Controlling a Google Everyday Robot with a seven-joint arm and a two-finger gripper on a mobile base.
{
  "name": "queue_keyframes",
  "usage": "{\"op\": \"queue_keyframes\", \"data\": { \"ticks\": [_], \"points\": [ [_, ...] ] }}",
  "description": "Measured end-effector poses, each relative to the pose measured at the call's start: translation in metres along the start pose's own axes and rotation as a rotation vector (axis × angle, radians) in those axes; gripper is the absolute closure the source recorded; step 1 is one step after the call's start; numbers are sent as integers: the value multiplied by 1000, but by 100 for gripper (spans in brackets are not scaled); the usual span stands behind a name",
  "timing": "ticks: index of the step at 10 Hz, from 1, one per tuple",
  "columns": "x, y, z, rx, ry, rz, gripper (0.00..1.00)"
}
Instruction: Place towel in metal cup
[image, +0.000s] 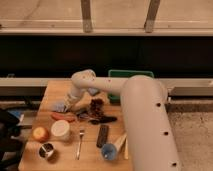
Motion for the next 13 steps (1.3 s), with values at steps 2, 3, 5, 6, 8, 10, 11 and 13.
{"op": "queue_keyframes", "data": {
  "ticks": [2,3,5,6,8,10,11,13],
  "points": [
    [-8,4,-31,-15,-51,-34,100],
    [-10,7,-49,-22,-76,-57,100],
    [-1,11,-82,-51,-114,-104,100],
    [9,11,-94,-64,-125,-123,100],
    [27,25,-108,-73,-112,-173,100],
    [43,44,-116,-63,-58,-220,100],
    [48,54,-123,-54,-34,-243,100],
    [50,74,-137,-45,10,-307,100]
  ]
}}
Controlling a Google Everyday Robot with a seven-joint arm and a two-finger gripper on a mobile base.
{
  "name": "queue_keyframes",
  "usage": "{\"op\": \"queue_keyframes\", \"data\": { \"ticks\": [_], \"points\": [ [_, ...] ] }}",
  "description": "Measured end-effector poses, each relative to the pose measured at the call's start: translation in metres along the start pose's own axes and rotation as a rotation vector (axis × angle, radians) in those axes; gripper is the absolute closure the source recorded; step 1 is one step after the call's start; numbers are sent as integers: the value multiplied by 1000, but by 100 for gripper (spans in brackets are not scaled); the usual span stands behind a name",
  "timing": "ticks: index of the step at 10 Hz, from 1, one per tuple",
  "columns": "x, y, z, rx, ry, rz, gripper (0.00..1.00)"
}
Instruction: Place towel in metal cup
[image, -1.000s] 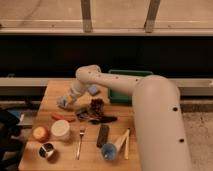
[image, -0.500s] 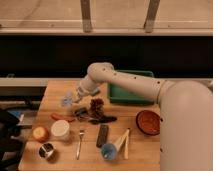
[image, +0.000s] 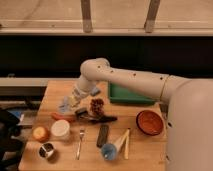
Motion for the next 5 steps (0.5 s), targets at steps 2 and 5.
{"op": "queue_keyframes", "data": {
  "ticks": [2,5],
  "points": [
    [-9,21,-9,-32,20,-98,100],
    [-12,26,-11,-42,20,-123,100]
  ]
}}
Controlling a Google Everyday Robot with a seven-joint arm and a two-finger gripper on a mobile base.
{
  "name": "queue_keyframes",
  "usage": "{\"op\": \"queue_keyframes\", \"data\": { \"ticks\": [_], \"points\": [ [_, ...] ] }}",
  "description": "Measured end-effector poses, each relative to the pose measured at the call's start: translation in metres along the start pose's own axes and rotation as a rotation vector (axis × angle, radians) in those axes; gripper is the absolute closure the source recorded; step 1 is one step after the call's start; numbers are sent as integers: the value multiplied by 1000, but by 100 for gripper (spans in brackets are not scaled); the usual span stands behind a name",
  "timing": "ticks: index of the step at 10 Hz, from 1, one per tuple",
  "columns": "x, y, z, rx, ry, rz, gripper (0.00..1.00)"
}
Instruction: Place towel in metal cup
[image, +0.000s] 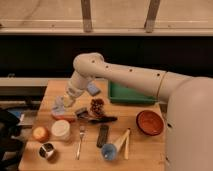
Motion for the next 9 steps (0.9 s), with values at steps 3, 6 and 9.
{"op": "queue_keyframes", "data": {
  "ticks": [3,6,9],
  "points": [
    [0,-1,0,-2,13,0,100],
    [-13,27,6,-21,67,-69,100],
    [-21,82,20,-44,119,-149,100]
  ]
}}
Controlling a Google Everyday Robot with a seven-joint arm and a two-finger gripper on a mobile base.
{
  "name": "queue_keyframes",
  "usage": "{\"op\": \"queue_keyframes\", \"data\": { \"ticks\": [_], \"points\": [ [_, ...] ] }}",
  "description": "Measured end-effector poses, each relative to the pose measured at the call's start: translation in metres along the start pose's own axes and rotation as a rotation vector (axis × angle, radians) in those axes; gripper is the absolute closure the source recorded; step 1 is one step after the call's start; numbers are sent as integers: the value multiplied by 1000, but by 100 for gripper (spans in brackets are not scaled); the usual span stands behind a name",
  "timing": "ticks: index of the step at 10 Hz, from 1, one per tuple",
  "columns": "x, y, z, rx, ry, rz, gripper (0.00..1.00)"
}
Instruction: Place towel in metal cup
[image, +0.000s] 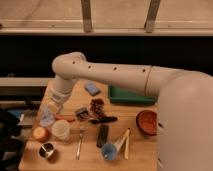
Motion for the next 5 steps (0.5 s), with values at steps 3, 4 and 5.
{"op": "queue_keyframes", "data": {
  "ticks": [3,4,5],
  "points": [
    [-6,36,28,-58,39,-48,100],
    [-5,44,39,-91,52,-56,100],
    [1,49,49,-133,72,-63,100]
  ]
}}
